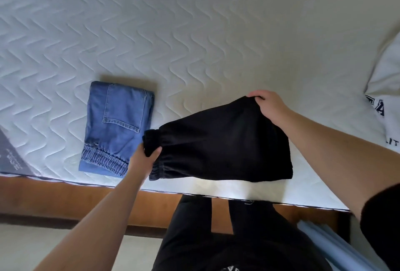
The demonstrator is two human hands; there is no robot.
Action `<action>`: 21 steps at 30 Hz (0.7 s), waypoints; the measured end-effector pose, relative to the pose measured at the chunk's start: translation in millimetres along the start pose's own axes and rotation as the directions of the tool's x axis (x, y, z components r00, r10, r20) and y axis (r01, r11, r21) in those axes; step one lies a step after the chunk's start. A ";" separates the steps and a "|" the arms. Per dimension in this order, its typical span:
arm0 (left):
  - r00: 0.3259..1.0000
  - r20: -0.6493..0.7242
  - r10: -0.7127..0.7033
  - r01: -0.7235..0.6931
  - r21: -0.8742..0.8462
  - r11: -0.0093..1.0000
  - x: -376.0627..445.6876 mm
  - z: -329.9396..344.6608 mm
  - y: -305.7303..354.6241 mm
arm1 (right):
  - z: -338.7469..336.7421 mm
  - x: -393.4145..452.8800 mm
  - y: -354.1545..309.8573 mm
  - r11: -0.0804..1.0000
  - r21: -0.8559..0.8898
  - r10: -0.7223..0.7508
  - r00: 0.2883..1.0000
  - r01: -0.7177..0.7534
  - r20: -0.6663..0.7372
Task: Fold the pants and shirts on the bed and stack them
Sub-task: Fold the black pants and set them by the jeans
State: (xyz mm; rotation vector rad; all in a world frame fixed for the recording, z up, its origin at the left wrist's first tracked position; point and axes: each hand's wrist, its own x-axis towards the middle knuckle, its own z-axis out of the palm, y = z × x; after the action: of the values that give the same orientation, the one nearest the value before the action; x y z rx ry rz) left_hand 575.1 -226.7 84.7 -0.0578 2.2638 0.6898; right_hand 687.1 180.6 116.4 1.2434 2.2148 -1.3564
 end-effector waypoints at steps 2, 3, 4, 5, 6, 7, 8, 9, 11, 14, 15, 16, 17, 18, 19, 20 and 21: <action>0.999 -0.049 -0.001 0.003 0.053 0.999 11.4 -11.3 -2.9 | 11.8 15.7 -11.9 0.998 -0.060 -0.010 0.999 0.012 0.038; 0.998 -0.070 -0.005 0.009 0.062 0.998 15.7 -14.7 -3.1 | 16.3 21.2 -16.9 0.997 -0.073 -0.013 0.999 0.017 0.053; 0.996 -0.086 -0.008 0.014 0.064 0.998 18.7 -16.7 -2.3 | 19.6 25.0 -20.7 0.997 -0.076 -0.017 0.998 0.022 0.066; 0.996 -0.094 -0.003 0.010 0.065 0.998 21.2 -16.8 -0.6 | 21.8 27.9 -22.9 0.997 -0.078 -0.019 0.997 0.025 0.077; 0.996 -0.092 0.011 -0.005 0.063 0.998 22.5 -15.7 2.2 | 22.9 29.8 -23.3 0.996 -0.085 -0.016 0.996 0.023 0.082; 0.996 -0.084 0.029 -0.025 0.057 0.998 23.0 -13.3 6.7 | 23.1 30.7 -21.9 0.996 -0.093 -0.008 0.997 0.015 0.081; 0.996 -0.074 0.049 -0.045 0.051 0.998 22.7 -9.8 13.0 | 22.9 30.8 -18.8 0.995 -0.098 0.007 0.997 0.000 0.076; 0.996 -0.062 0.070 -0.067 0.052 0.996 22.2 -5.1 20.2 | 22.2 30.2 -13.6 0.995 -0.098 0.026 0.997 -0.020 0.068; 0.991 -0.040 0.131 -0.128 0.072 0.989 20.5 7.2 37.4 | 19.8 27.2 1.3 0.993 -0.100 0.067 0.997 -0.062 0.047; 0.968 0.038 0.248 -0.251 0.111 0.962 19.9 33.3 65.8 | 13.8 20.1 30.3 0.983 -0.132 0.133 0.991 -0.128 0.031; 0.957 0.072 0.282 -0.289 0.134 0.948 19.9 43.5 75.2 | 12.0 17.5 40.5 0.979 -0.144 0.151 0.988 -0.146 0.021; 0.944 0.106 0.312 -0.325 0.154 0.933 20.2 53.9 85.0 | 9.9 15.3 51.2 0.975 -0.151 0.165 0.986 -0.163 0.004; 0.929 0.138 0.343 -0.363 0.170 0.916 21.1 64.7 94.8 | 7.7 13.6 61.3 0.972 -0.153 0.177 0.984 -0.178 -0.017; 0.911 0.168 0.377 -0.405 0.186 0.895 22.6 75.4 104.7 | 5.4 11.8 71.0 0.970 -0.151 0.189 0.981 -0.193 -0.035; 0.891 0.194 0.411 -0.446 0.202 0.872 24.8 86.0 114.6 | 3.0 10.6 80.3 0.966 -0.156 0.200 0.979 -0.205 -0.048; 0.870 0.220 0.441 -0.484 0.219 0.847 27.8 96.4 124.5 | 1.2 10.0 89.4 0.961 -0.174 0.207 0.977 -0.214 -0.055; 0.848 0.248 0.469 -0.522 0.237 0.820 31.6 107.1 134.5 | -0.1 10.1 98.5 0.954 -0.202 0.213 0.975 -0.221 -0.059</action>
State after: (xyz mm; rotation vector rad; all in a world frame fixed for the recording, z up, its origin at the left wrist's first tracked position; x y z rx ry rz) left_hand 590.1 -53.7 64.2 0.7435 2.1885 0.5760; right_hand 757.4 205.5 51.3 1.3939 2.1058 -1.0001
